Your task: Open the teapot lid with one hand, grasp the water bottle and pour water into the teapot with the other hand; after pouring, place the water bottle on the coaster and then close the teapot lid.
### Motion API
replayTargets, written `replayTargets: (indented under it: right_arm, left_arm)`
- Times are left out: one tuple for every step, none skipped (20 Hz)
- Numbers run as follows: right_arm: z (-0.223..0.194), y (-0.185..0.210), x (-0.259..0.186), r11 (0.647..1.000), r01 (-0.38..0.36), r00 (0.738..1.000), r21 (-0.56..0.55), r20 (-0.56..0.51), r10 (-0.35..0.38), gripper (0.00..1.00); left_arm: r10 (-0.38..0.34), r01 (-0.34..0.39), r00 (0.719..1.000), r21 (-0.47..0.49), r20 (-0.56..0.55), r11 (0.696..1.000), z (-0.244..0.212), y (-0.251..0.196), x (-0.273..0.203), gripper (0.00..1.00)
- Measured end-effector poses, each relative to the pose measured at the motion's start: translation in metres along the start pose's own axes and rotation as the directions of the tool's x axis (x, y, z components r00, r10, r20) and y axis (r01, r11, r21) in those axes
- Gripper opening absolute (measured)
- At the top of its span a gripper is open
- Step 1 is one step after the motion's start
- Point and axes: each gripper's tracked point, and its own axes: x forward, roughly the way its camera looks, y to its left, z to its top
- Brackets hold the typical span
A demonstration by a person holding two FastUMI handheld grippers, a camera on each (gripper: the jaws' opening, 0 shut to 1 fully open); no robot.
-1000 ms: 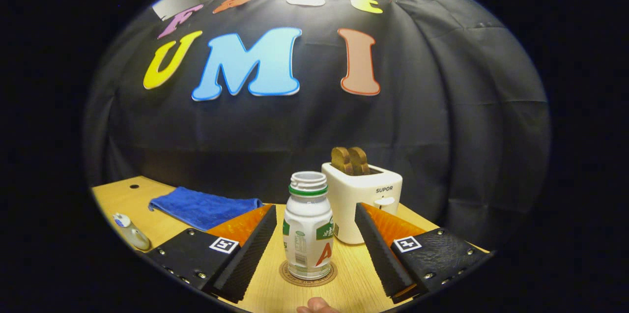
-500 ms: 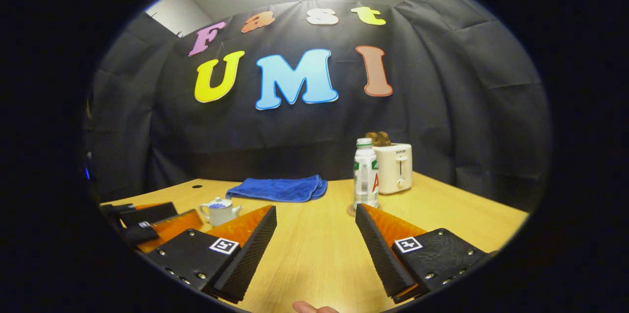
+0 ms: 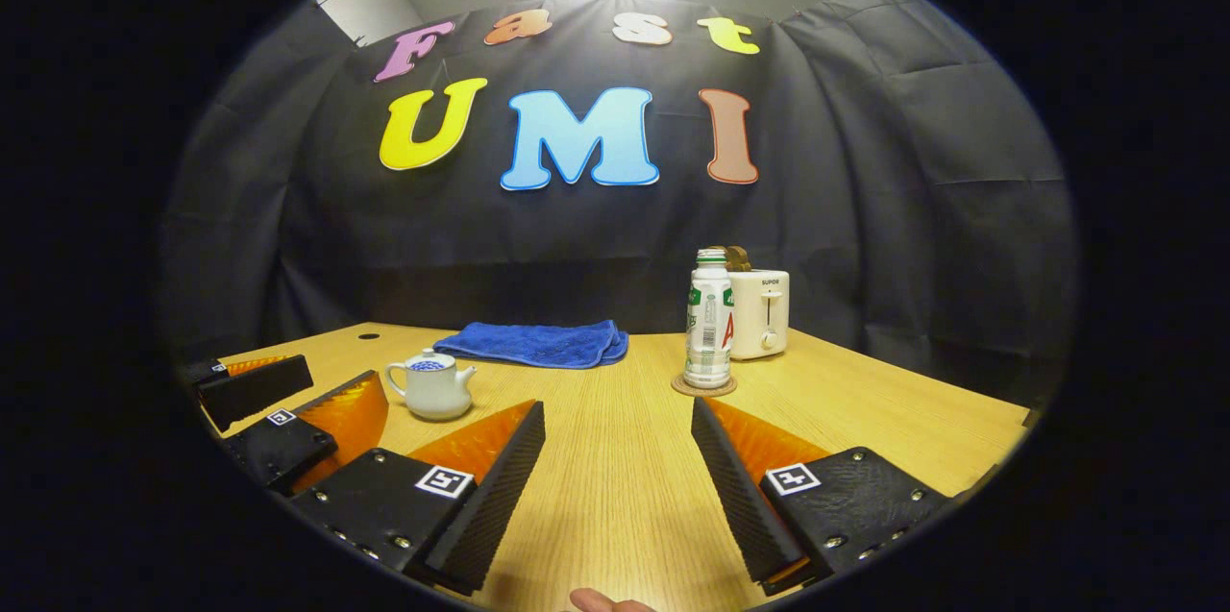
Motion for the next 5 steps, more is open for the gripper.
replayTargets:
  right_arm:
    - [0.0009, 0.0027, -0.0008, 1.0, -0.017, 1.0, -0.005, -0.002, 0.017, 0.95]
    - [-0.0008, 0.0052, -0.0009, 0.999, -0.035, 0.999, -0.004, -0.001, 0.035, 0.95]
    - [-0.0008, 0.0041, -0.001, 0.999, -0.036, 0.999, -0.004, -0.001, 0.036, 0.95]
    - [-0.0003, 0.0008, -0.0005, 1.0, -0.031, 1.0, -0.004, -0.002, 0.031, 0.95]
    - [-0.0002, 0.0008, 0.0, 1.0, -0.03, 1.0, -0.004, -0.003, 0.03, 0.95]
  left_arm:
    - [-0.023, 0.023, 1.0, -0.003, -0.001, 1.0, -0.0007, -0.0047, 0.0016, 0.99]
    - [-0.038, 0.038, 0.999, -0.002, 0.0, 0.999, 0.0009, -0.0067, 0.0011, 0.99]
    - [-0.05, 0.05, 0.999, -0.003, -0.001, 0.999, 0.0003, -0.0069, 0.002, 1.0]
    - [-0.053, 0.053, 0.999, -0.001, 0.0, 0.999, 0.0001, -0.0068, 0.002, 1.0]
    - [-0.06, 0.06, 0.998, -0.002, -0.001, 0.998, 0.0, -0.0067, 0.0021, 1.0]
